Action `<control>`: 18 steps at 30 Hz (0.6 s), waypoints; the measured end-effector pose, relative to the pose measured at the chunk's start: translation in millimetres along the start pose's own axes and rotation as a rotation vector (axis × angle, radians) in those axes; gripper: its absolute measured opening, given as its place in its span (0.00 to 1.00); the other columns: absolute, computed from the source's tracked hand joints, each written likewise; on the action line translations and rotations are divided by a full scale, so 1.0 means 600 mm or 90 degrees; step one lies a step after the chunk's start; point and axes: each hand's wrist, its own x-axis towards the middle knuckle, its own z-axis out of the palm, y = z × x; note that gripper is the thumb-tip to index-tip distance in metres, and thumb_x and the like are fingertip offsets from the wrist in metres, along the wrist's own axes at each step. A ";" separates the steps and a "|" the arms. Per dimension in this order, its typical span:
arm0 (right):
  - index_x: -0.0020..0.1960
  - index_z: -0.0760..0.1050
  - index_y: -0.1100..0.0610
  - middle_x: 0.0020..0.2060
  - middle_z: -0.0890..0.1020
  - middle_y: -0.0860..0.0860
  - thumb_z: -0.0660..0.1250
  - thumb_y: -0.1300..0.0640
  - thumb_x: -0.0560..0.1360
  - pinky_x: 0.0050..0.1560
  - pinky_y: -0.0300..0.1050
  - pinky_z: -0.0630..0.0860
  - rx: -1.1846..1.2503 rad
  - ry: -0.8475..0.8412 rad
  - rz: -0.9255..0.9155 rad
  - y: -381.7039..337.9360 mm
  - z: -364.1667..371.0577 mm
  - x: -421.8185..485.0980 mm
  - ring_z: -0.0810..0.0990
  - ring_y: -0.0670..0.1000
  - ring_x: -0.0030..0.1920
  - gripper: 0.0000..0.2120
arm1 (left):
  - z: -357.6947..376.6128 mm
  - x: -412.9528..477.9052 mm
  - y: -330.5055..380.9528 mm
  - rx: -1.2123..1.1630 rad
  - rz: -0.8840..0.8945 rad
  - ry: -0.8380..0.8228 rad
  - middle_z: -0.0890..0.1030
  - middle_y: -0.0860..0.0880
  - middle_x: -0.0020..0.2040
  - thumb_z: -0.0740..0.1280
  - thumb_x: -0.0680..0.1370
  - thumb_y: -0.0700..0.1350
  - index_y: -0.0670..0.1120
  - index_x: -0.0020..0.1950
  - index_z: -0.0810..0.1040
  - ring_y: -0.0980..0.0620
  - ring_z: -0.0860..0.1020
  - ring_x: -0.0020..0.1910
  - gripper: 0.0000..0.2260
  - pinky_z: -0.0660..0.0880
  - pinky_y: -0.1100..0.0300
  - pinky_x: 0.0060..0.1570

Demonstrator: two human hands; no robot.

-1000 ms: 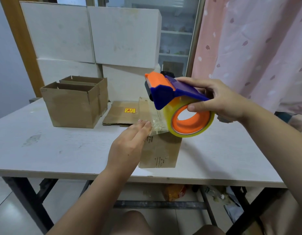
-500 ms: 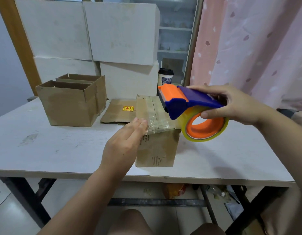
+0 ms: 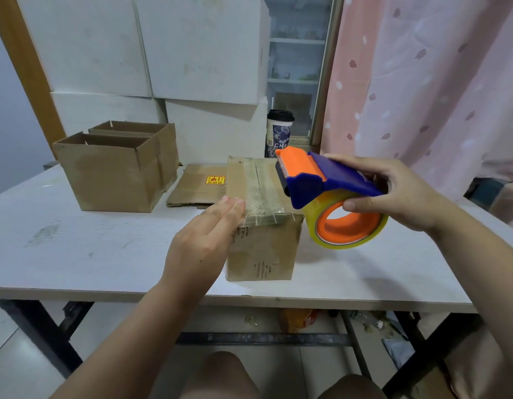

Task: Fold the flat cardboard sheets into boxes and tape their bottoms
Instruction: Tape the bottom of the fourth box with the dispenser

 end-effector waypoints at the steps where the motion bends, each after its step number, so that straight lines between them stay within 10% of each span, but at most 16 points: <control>1: 0.62 0.71 0.29 0.57 0.80 0.37 0.72 0.45 0.63 0.49 0.32 0.75 0.008 0.007 0.000 0.005 0.002 -0.002 0.79 0.44 0.55 0.29 | 0.001 0.000 0.000 0.000 0.001 0.003 0.82 0.38 0.52 0.62 0.76 0.37 0.34 0.56 0.80 0.39 0.80 0.53 0.12 0.81 0.44 0.40; 18: 0.63 0.75 0.36 0.62 0.78 0.44 0.78 0.50 0.61 0.55 0.41 0.76 0.210 0.087 0.047 0.075 0.040 -0.024 0.77 0.50 0.60 0.32 | -0.010 0.005 0.007 -0.025 -0.008 -0.023 0.82 0.38 0.51 0.75 0.66 0.27 0.33 0.54 0.81 0.37 0.81 0.52 0.17 0.81 0.43 0.39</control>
